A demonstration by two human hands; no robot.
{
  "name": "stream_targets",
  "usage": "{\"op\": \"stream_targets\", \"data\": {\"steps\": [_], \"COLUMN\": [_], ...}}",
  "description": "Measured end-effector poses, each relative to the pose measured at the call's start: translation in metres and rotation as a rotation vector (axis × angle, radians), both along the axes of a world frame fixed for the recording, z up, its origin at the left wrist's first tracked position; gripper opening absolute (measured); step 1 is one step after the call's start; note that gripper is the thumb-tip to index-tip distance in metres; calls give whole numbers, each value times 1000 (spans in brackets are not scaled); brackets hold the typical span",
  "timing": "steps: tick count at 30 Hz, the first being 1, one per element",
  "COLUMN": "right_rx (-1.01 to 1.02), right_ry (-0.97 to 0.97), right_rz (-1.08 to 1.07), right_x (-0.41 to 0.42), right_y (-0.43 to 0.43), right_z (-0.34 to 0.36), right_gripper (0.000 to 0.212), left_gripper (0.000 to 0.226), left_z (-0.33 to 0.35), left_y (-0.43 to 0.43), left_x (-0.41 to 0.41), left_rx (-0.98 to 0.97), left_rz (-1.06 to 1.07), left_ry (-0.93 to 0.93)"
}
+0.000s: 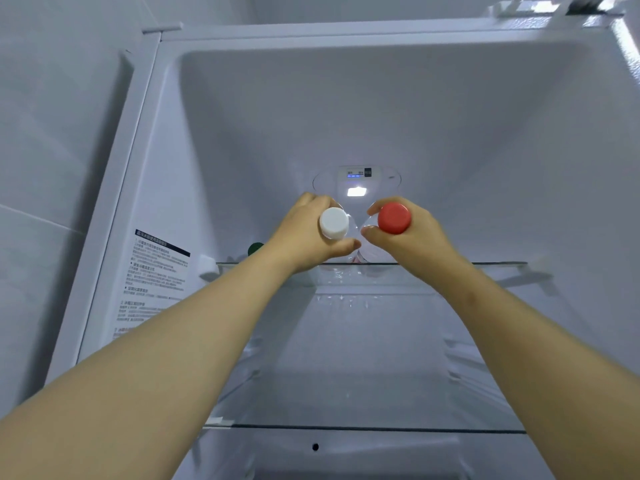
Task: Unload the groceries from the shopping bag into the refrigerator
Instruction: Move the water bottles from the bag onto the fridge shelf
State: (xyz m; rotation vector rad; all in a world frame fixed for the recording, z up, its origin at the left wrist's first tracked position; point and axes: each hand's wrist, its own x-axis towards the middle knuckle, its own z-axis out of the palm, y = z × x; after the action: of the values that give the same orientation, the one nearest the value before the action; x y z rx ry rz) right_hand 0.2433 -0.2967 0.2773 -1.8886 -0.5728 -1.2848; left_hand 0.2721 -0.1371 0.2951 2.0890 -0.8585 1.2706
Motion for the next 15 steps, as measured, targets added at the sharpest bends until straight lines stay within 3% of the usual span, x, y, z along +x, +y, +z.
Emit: {"op": "stream_targets", "data": {"steps": [3,7,9,15], "right_rx": [-41,13,27,-42], "right_ry": [16,147,171,184], "right_rz": [-78,202,264,178], "right_x": [7,1,0,4], "right_y": [-2,-5,-8,-12], "right_z": [0,-2,-3,1], "right_gripper": [17,22,27,31], "left_gripper": [56,68,63,40], "left_z": [-1,-16,-25,-28], "left_y": [-1,-2,-2,-3], "left_x": [6,4,5,11], "left_rx": [-11,-81,-67,-79], "left_rz": [67,24,-14,-37], "left_ry": [-28,-33,-56,-129]}}
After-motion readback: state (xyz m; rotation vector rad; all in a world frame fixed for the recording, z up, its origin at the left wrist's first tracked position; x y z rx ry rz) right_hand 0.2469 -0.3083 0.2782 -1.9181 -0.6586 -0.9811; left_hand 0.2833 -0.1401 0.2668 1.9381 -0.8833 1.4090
